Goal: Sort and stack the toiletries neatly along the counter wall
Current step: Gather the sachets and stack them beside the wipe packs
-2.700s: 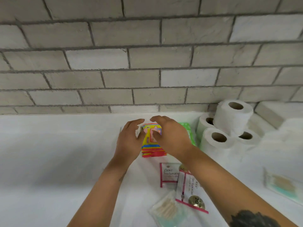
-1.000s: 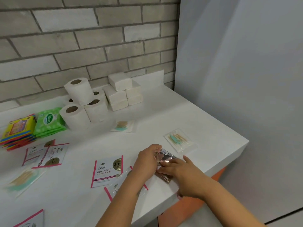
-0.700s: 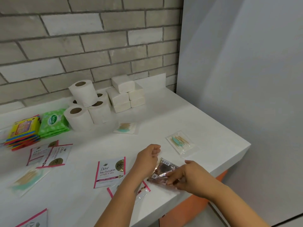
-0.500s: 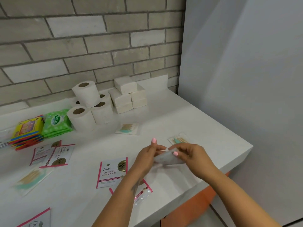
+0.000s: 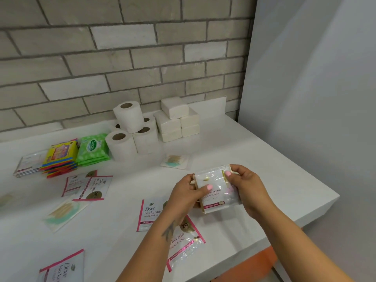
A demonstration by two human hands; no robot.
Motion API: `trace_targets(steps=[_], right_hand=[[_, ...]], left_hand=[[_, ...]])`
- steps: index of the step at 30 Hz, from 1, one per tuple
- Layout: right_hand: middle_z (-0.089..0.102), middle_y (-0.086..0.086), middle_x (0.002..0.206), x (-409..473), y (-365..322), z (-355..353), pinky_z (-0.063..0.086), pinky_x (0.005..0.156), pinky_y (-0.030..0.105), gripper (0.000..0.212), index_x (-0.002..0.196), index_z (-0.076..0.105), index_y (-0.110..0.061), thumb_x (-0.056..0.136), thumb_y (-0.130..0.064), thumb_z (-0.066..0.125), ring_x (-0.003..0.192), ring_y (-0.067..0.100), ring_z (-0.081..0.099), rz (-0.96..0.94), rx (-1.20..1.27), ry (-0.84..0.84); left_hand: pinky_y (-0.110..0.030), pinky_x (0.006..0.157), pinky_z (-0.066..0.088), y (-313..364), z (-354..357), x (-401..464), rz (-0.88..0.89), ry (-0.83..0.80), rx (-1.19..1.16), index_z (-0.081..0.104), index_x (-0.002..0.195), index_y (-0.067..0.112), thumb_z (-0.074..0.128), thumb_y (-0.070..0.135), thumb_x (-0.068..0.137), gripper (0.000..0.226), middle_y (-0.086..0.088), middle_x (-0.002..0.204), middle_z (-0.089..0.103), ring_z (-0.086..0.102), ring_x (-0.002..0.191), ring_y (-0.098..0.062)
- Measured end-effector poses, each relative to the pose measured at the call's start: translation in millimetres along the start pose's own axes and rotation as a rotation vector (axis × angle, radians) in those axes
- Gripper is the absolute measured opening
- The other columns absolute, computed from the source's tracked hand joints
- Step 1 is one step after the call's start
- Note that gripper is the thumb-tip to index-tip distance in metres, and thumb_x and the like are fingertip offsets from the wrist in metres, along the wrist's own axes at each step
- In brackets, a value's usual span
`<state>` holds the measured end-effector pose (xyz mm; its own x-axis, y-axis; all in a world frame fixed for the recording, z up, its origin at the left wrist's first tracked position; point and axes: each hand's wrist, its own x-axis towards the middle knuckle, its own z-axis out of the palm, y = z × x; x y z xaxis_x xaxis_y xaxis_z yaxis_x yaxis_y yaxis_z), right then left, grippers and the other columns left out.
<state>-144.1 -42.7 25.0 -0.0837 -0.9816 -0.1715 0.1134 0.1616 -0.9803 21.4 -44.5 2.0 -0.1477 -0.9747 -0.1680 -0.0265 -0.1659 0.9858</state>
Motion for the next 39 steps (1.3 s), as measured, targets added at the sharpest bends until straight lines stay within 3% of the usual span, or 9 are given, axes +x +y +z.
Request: trace_targets(steps=[4, 7, 11, 15, 20, 24, 29, 33, 39], right_hand=[[0.073, 0.005, 0.091, 2, 4, 26, 0.054, 0.058, 0.032, 0.02, 0.111, 0.058, -0.019, 0.091, -0.019, 0.058, 0.077, 0.023, 0.07, -0.043, -0.084, -0.029], [0.066, -0.005, 0.106, 4, 8, 54, 0.059, 0.072, 0.044, 0.037, 0.118, 0.049, -0.029, 0.086, -0.023, 0.066, 0.084, 0.018, 0.069, -0.125, -0.209, -0.098], [0.047, -0.023, 0.124, 5, 13, 100, 0.051, 0.077, 0.015, 0.065, 0.12, 0.045, -0.039, 0.068, -0.029, 0.082, 0.105, 0.001, 0.055, -0.407, -0.45, -0.267], [0.034, -0.021, 0.138, 14, 22, 150, 0.027, 0.094, 0.001, 0.073, 0.114, 0.053, -0.044, 0.054, -0.023, 0.09, 0.123, -0.004, 0.036, -0.694, -0.686, -0.442], [0.06, -0.004, 0.124, 30, 36, 232, 0.042, 0.096, 0.027, 0.054, 0.098, 0.066, -0.033, 0.056, -0.007, 0.086, 0.12, 0.014, 0.043, -1.115, -0.805, -0.414], [0.07, -0.008, 0.104, 33, 33, 293, 0.047, 0.087, 0.026, 0.015, 0.088, 0.069, -0.029, 0.076, -0.023, 0.064, 0.103, 0.012, 0.057, -1.291, -0.754, -0.42], [0.071, -0.011, 0.096, 42, 26, 367, 0.041, 0.082, 0.023, 0.02, 0.087, 0.073, -0.028, 0.075, -0.019, 0.06, 0.088, 0.013, 0.064, -1.404, -0.803, -0.477], [0.073, -0.01, 0.09, 54, 19, 426, 0.046, 0.077, 0.025, 0.027, 0.084, 0.074, -0.028, 0.062, -0.012, 0.07, 0.08, 0.014, 0.066, -1.422, -0.836, -0.5], [0.073, -0.012, 0.087, 84, 21, 506, 0.052, 0.08, 0.031, 0.03, 0.086, 0.075, -0.027, 0.06, -0.011, 0.077, 0.08, 0.012, 0.069, -1.4, -0.916, -0.588]], left_hand=[[-0.037, 0.069, 0.059, 0, -22, -4, 0.013, 0.05, -0.029, 0.062, 0.108, 0.022, 0.068, 0.015, 0.084, 0.026, -0.002, 0.098, 0.074, 0.072, 0.087, -0.02], [-0.04, 0.075, 0.059, 1, -53, -8, 0.023, 0.145, 0.014, 0.063, 0.113, 0.023, 0.069, 0.022, 0.083, 0.03, -0.001, 0.102, 0.073, 0.071, 0.089, -0.02], [-0.049, 0.081, 0.056, 6, -107, -16, 0.028, 0.289, -0.047, 0.064, 0.108, 0.016, 0.072, 0.017, 0.081, 0.028, -0.009, 0.103, 0.073, 0.071, 0.091, -0.027], [-0.048, 0.078, 0.056, 12, -161, -24, 0.027, 0.401, -0.121, 0.062, 0.101, 0.015, 0.068, 0.013, 0.084, 0.019, -0.012, 0.098, 0.072, 0.07, 0.086, -0.028], [-0.052, 0.075, 0.055, 17, -237, -38, 0.044, 0.484, -0.118, 0.066, 0.104, 0.011, 0.067, 0.017, 0.086, 0.019, -0.018, 0.1, 0.071, 0.068, 0.086, -0.035], [-0.043, 0.069, 0.057, 20, -292, -47, 0.023, 0.522, -0.13, 0.065, 0.106, 0.006, 0.064, 0.016, 0.088, 0.021, -0.018, 0.098, 0.071, 0.068, 0.083, -0.034], [-0.025, 0.058, 0.051, 29, -358, -52, -0.016, 0.67, -0.086, 0.062, 0.108, 0.01, 0.058, 0.024, 0.091, 0.022, -0.011, 0.094, 0.07, 0.067, 0.077, -0.021], [-0.029, 0.068, 0.049, 37, -414, -47, -0.054, 0.707, -0.135, 0.06, 0.108, 0.015, 0.048, 0.018, 0.096, 0.017, -0.008, 0.1, 0.07, 0.065, 0.089, -0.025], [-0.017, 0.049, 0.039, 44, -494, -27, -0.072, 0.756, -0.031, 0.062, 0.088, 0.02, 0.047, 0.014, 0.097, 0.019, 0.001, 0.077, 0.064, 0.053, 0.062, -0.01]])
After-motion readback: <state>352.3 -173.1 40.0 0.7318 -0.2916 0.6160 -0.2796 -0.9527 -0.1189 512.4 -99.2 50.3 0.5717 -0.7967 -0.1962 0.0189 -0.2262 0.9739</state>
